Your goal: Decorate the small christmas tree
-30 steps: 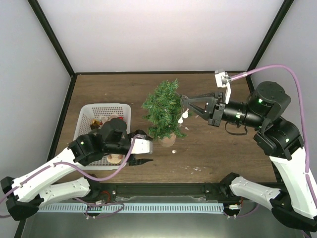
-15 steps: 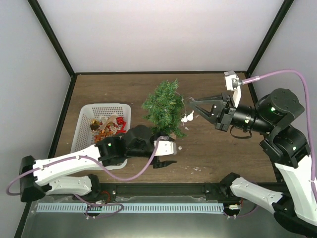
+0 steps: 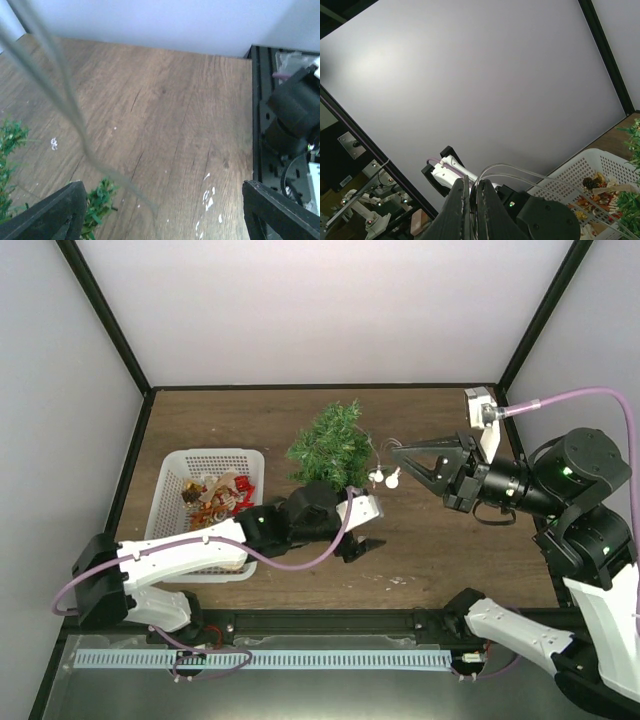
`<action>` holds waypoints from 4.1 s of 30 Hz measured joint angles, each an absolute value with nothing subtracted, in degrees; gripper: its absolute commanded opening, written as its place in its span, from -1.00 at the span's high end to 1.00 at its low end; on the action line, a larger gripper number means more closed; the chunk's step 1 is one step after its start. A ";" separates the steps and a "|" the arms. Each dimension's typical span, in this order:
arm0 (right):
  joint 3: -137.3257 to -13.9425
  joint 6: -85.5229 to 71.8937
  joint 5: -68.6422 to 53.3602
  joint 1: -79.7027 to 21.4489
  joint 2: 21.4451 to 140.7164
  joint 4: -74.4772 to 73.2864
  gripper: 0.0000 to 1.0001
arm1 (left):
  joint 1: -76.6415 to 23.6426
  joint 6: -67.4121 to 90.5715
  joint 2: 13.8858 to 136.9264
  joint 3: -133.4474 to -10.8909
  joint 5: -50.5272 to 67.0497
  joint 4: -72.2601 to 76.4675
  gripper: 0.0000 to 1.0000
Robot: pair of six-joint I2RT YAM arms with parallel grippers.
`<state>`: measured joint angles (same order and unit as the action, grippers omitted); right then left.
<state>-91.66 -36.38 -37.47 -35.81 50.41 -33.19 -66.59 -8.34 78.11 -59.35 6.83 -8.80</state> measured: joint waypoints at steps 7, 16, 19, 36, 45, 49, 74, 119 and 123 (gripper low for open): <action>-91.66 -36.53 -37.47 -35.81 49.63 -33.41 0.99 | -65.30 -3.97 80.03 -60.97 10.83 -4.14 -0.32; -90.78 -36.51 -36.75 -35.81 48.42 -33.34 0.99 | -65.41 -1.93 81.25 -61.93 19.38 -2.76 1.00; -88.51 -36.42 -35.03 -35.81 46.50 -33.54 0.99 | -65.47 -3.88 79.48 -61.91 21.50 -6.50 1.00; -83.70 -35.79 -30.17 -35.81 43.90 -34.89 0.99 | -65.56 -14.31 58.26 -55.22 21.23 -20.69 1.00; -82.83 -35.75 -25.80 -35.81 41.12 -37.60 0.99 | -65.56 -21.34 47.29 -52.05 21.08 -29.82 1.00; -79.40 -36.32 -24.99 -35.81 37.52 -38.06 0.99 | -65.56 -25.08 41.60 -51.35 19.57 -34.83 1.00; -62.59 -36.99 -25.67 -35.81 41.65 -35.68 0.99 | -60.07 -30.02 23.90 -49.76 -5.34 -43.59 1.00; -80.40 -34.17 -22.63 -52.23 68.01 -28.32 0.01 | -53.28 -33.23 12.05 -42.15 -26.85 -36.12 1.00; -82.54 -33.87 -22.15 -52.23 71.31 -28.64 -0.19 | -52.18 -32.93 11.29 -41.12 -26.87 -35.59 1.00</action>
<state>-82.54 -33.87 -22.15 -52.23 71.31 -28.64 -52.18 -32.93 11.29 -41.12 -26.87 -35.59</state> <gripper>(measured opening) 0.520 0.005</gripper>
